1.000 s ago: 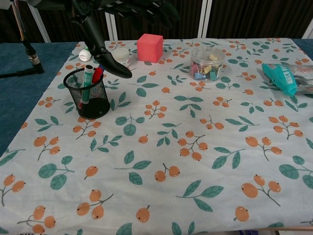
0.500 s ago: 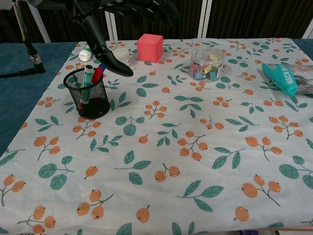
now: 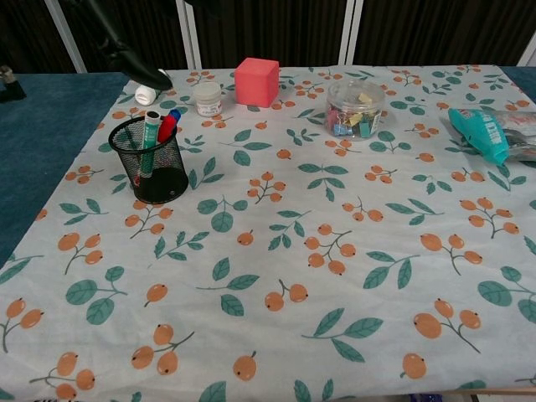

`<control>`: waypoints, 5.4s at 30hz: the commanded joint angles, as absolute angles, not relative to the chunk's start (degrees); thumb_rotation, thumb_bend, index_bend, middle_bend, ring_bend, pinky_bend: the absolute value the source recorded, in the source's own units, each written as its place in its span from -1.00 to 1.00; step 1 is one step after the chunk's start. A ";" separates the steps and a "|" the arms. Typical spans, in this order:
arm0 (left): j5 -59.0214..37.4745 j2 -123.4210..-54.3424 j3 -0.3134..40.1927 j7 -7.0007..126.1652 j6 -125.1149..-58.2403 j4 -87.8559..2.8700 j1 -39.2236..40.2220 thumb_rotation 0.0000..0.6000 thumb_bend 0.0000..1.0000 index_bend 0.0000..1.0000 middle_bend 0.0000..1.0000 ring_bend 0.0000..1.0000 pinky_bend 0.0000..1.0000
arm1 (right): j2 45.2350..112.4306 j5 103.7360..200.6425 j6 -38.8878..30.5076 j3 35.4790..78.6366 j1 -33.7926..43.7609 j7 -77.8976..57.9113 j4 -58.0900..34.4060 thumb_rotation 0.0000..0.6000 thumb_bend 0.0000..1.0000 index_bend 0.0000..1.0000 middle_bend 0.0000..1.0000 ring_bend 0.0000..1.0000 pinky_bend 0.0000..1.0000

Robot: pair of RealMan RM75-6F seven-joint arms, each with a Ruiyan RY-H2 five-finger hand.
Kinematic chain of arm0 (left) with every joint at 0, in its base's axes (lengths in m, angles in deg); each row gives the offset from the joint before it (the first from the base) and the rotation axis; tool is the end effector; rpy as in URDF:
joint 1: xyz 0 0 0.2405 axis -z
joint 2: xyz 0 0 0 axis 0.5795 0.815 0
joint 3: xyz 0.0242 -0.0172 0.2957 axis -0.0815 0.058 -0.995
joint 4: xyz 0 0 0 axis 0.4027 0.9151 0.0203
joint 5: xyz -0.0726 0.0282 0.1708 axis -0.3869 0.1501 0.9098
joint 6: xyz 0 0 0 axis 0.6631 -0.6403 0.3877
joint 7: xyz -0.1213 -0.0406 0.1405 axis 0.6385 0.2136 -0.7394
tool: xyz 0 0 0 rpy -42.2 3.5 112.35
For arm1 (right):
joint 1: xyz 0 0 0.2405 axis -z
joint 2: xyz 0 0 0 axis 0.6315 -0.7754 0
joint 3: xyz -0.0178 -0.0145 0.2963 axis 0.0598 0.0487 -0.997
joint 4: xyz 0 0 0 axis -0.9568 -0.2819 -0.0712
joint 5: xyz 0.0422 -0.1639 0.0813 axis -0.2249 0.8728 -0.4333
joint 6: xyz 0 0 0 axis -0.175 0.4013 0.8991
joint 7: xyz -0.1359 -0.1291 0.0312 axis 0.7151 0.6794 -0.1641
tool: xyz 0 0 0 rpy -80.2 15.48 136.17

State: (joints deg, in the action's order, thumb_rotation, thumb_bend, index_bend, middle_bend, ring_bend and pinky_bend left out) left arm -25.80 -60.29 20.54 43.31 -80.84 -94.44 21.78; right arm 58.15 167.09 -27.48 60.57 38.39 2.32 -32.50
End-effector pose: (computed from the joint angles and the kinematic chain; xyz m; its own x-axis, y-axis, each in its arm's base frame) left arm -0.0536 0.3709 0.1303 0.3713 0.3889 0.8431 0.8758 -0.4483 -0.1789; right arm -0.3627 -0.2124 0.2313 0.5363 0.0382 0.8432 -0.8307 0.2010 0.5192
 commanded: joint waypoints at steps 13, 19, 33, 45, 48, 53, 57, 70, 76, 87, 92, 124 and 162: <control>-16.51 -55.62 16.19 54.22 -75.88 -85.45 11.71 1.00 -0.64 -0.72 -0.62 -1.00 -0.77 | 58.34 166.09 -26.32 60.38 38.06 1.09 -31.08 1.00 -0.97 -0.82 -0.80 -0.67 -0.65; -14.53 -61.25 16.11 59.12 -72.89 -77.97 10.37 1.00 -0.63 -0.63 -0.54 -1.00 -0.76 | 58.26 165.92 -26.15 60.46 38.08 1.23 -31.05 1.00 -0.97 -0.82 -0.80 -0.67 -0.62; -16.20 -71.90 19.58 57.21 -73.70 -71.68 12.75 1.00 -0.55 -0.39 -0.32 -1.00 -0.68 | 58.97 165.25 -25.44 60.44 37.69 2.17 -30.17 1.00 -0.98 -0.82 -0.80 -0.67 -0.62; -19.38 -75.93 19.93 53.51 -75.77 -70.06 13.30 1.00 -0.49 -0.20 -0.12 -0.92 -0.66 | 58.96 165.01 -25.48 60.32 37.70 2.10 -29.93 1.00 -0.98 -0.82 -0.80 -0.68 -0.62; -19.18 -76.45 20.06 53.57 -76.17 -69.46 13.03 1.00 -0.49 -0.16 -0.08 -0.89 -0.66 | 58.99 164.99 -25.41 60.34 37.66 2.15 -29.86 1.00 -0.98 -0.82 -0.80 -0.67 -0.62; -19.10 -76.87 20.11 53.77 -76.14 -68.75 12.61 1.00 -0.49 -0.15 -0.07 -0.88 -0.66 | 59.09 164.85 -25.24 60.36 37.61 2.26 -29.74 1.00 -0.98 -0.82 -0.80 -0.67 -0.62; -18.32 -77.16 20.05 53.93 -76.19 -68.32 12.26 1.00 -0.48 -0.09 -0.03 -0.84 -0.64 | 59.10 164.74 -25.27 60.32 37.61 2.33 -29.73 1.00 -0.97 -0.82 -0.80 -0.67 -0.62; -17.31 -79.01 20.57 53.29 -76.48 -67.35 12.18 1.00 -0.41 -0.03 0.03 -0.80 -0.62 | 59.17 164.54 -25.00 60.39 37.53 2.61 -29.61 1.00 -0.97 -0.82 -0.80 -0.67 -0.62; -17.20 -79.62 20.60 53.20 -76.73 -66.59 11.84 1.00 -0.39 -0.01 0.05 -0.79 -0.61 | 59.13 164.43 -25.00 60.35 37.55 2.48 -29.61 1.00 -0.98 -0.82 -0.80 -0.67 -0.62; -16.16 -80.22 20.33 52.11 -76.57 -66.20 11.84 1.00 -0.38 -0.02 0.05 -0.79 -0.61 | 59.15 164.38 -24.86 60.39 37.49 2.52 -29.60 1.00 -0.98 -0.82 -0.80 -0.67 -0.62; -15.62 -80.52 20.44 51.87 -77.32 -66.18 11.53 1.00 -0.27 0.06 0.10 -0.73 -0.57 | 59.14 164.45 -24.84 60.41 37.47 2.43 -29.59 1.00 -0.98 -0.82 -0.80 -0.67 -0.62; -10.72 -53.42 27.48 52.60 -78.54 -88.38 8.72 1.00 -0.08 0.13 0.16 -0.65 -0.47 | 59.06 165.10 -25.15 60.63 37.49 2.42 -30.25 1.00 -0.98 -0.82 -0.80 -0.67 -0.62; 15.92 -79.98 11.87 42.18 -85.36 -50.87 1.49 1.00 -0.14 0.12 0.14 -0.65 -0.49 | 59.40 164.73 -25.04 60.55 37.34 3.15 -30.02 1.00 -0.98 -0.82 -0.80 -0.67 -0.62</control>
